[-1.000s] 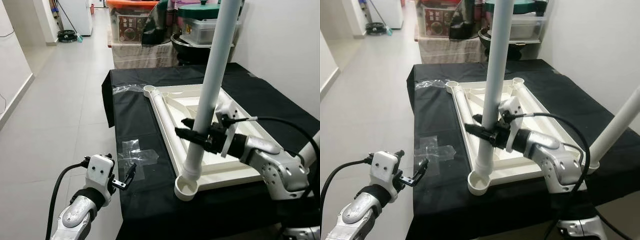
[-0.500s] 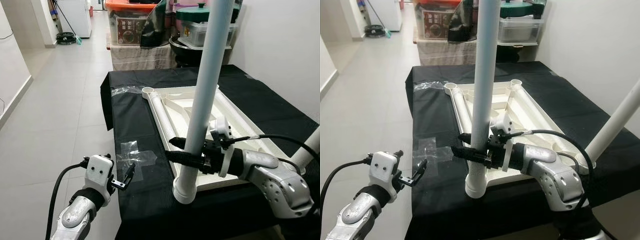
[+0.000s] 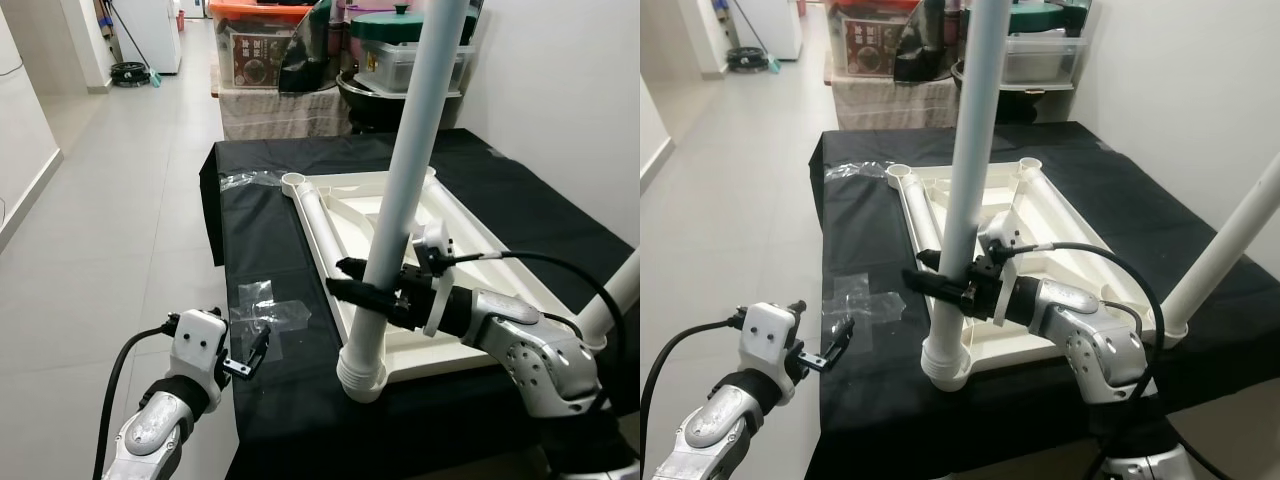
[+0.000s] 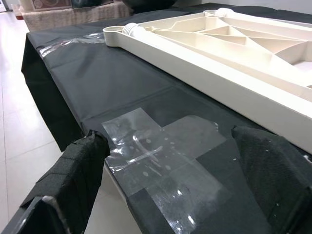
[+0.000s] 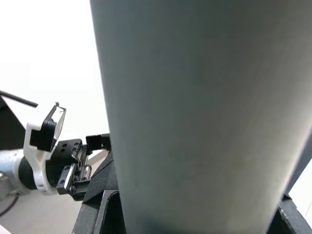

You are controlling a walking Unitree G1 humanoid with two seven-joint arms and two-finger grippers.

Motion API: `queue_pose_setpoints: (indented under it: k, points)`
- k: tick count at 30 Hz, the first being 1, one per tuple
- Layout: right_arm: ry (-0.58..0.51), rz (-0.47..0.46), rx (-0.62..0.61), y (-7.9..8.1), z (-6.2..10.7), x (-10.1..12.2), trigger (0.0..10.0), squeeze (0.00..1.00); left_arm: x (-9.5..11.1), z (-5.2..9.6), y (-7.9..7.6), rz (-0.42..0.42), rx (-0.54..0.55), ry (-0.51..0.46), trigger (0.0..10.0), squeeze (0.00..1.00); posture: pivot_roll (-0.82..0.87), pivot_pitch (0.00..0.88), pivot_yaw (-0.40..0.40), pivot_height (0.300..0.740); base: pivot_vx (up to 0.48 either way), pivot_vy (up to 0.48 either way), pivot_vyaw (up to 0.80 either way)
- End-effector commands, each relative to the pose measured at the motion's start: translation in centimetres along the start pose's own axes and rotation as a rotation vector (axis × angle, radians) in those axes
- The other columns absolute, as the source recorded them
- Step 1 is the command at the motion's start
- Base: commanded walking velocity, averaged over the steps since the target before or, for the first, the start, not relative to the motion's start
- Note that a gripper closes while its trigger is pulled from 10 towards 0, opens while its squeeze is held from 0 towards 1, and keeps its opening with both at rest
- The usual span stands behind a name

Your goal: Building children table

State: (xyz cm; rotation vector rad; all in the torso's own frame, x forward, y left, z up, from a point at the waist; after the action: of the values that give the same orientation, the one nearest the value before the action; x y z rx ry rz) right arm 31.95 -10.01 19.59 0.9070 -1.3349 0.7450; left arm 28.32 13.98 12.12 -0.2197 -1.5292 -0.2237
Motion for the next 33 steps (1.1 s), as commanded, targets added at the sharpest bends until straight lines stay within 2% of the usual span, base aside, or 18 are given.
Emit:
queue_pose_setpoints:
  k: [1, 3, 4, 12, 19, 23, 26, 27, 29, 33]
  points:
    - [0.091, -0.093, -0.019, -0.2, 0.3, -3.0, 10.0, 0.0, -0.6, 0.0, -0.1, 0.002, -0.001, 0.019, 10.0, 0.0, 0.11, 0.0, -0.073, 0.74, 0.0, 0.0, 0.0]
    - [0.095, -0.111, -0.015, -0.1, 0.4, -3.2, 10.0, 0.0, -0.7, 0.0, -0.1, 0.002, 0.0, 0.02, 10.0, 0.0, 0.1, 0.0, -0.074, 0.74, 0.0, 0.0, 0.0]
    - [0.112, -0.136, -0.006, 0.1, 0.7, -4.1, 10.0, 0.0, -0.7, 0.0, -0.1, 0.001, 0.001, 0.022, 10.0, 0.0, 0.1, 0.0, -0.074, 0.74, 0.0, 0.0, 0.0]
    - [0.115, -0.174, 0.028, 1.3, 0.9, -4.9, 10.0, 0.0, -0.8, -0.1, -0.2, -0.001, 0.0, 0.024, 10.0, 0.0, 0.1, 0.0, -0.069, 0.74, 0.0, 0.0, 0.0]
    - [0.128, -0.179, -0.006, 1.0, 1.0, -5.7, 10.0, 0.0, -0.7, -0.3, 0.0, -0.006, 0.001, 0.021, 10.0, 0.0, 0.1, 0.0, -0.064, 0.74, 0.0, 0.0, 0.0]
    - [0.14, -0.119, -0.137, -0.7, 0.5, -6.2, 10.0, 0.0, -0.5, -0.4, 0.0, -0.012, 0.001, 0.014, 10.0, 0.0, 0.1, 0.0, -0.06, 0.74, 0.0, 0.0, 0.0]
    - [0.161, -0.029, -0.163, -0.7, 0.1, -6.5, 10.0, 0.0, -0.4, -0.5, 0.1, -0.019, 0.005, 0.009, 10.0, 0.0, 0.1, 0.0, -0.059, 0.74, 0.0, 0.0, 0.0]
    - [0.161, -0.029, -0.163, -0.7, 0.1, -6.5, 10.0, 0.0, -0.4, -0.5, 0.1, -0.019, 0.005, 0.009, 10.0, 0.0, 0.1, 0.0, -0.059, 0.74, 0.0, 0.0, 0.0]
    - [0.187, 0.062, -0.213, -1.1, -0.1, -6.7, 10.0, 0.0, -0.4, -0.4, 0.1, -0.021, 0.006, 0.007, 10.0, 0.0, 0.11, 0.0, -0.059, 0.74, 0.0, 0.0, 0.0]
    - [0.186, 0.124, -0.252, -1.1, -0.3, -6.6, 10.0, 0.0, -0.3, -0.4, 0.2, -0.024, 0.01, 0.005, 10.0, 0.0, 0.11, 0.0, -0.059, 0.74, 0.0, 0.0, 0.0]
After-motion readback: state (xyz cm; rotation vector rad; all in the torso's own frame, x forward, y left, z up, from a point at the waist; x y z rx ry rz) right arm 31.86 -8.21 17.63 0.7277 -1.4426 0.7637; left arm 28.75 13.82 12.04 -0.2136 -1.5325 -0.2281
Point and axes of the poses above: a point about 5 cm out from each wrist's last joint towards the gripper, its own z axis pointing back from the gripper into the wrist, its own x axis along the axis of the wrist's last joint, y = z × x, the point moved 5 cm from there along -z, pointing out of the wrist towards the gripper, and after that the axes turned 5 degrees about z, right-handed, at the moved point
